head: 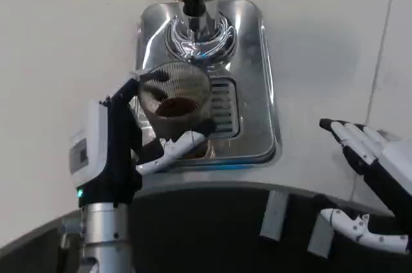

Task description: Grasp the cup under the faucet to collect the drink, then remove the cup.

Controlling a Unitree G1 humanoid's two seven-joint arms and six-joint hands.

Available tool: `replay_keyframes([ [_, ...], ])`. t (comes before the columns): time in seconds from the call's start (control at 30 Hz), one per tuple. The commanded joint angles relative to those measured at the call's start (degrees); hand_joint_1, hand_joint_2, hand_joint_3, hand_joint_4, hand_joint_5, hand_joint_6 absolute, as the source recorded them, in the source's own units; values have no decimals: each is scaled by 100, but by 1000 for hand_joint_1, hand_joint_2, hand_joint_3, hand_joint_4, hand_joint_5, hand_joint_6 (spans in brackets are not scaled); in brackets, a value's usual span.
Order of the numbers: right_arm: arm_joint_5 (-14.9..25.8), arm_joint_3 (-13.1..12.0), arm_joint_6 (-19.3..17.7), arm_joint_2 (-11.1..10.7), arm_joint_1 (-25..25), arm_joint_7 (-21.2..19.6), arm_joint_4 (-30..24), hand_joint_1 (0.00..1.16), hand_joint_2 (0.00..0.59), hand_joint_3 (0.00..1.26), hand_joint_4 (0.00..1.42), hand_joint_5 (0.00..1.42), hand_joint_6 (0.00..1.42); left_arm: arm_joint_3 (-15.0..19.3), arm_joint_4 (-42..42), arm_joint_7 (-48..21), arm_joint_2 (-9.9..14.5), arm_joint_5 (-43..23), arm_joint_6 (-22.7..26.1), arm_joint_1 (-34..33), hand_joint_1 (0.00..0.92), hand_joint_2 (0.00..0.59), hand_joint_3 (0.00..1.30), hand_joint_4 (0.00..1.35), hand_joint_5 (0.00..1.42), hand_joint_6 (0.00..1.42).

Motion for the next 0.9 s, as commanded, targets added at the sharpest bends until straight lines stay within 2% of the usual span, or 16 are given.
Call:
replay_keyframes([
  [0.03,89,7,-202,-115,-3,-124,74,319,434,0,0,0,0,66,-512,-116,71,51,-186,316,719,30,1198,1276,1345,1424],
  [0.1,108,18,-286,-161,-12,-146,68,320,436,0,0,0,0,85,-724,-192,103,58,-226,462,718,30,1200,1275,1345,1424],
  [0.2,137,17,-602,-278,5,-272,64,324,438,0,0,0,0,168,-1160,-271,138,59,-269,749,705,34,1205,1249,1345,1424],
  [0.33,153,-119,-1200,-395,212,-624,62,344,447,0,0,0,0,264,-1635,-406,197,111,-358,1042,698,33,1205,1245,1332,1424],
  [0.47,168,-247,-1594,-492,448,-771,30,174,517,0,0,0,0,335,-2004,-562,242,119,-473,1334,692,36,1205,1245,1331,1424],
  [0.57,209,-357,-1834,-489,688,-832,-16,24,537,0,0,0,0,389,-2255,-659,234,134,-555,1553,689,40,1205,1240,1342,1424],
  [0.9,290,-749,-2578,-434,1391,-952,-294,0,574,0,0,0,0,374,-2846,-791,77,268,-734,2199,681,52,1205,1231,1345,1424],
])
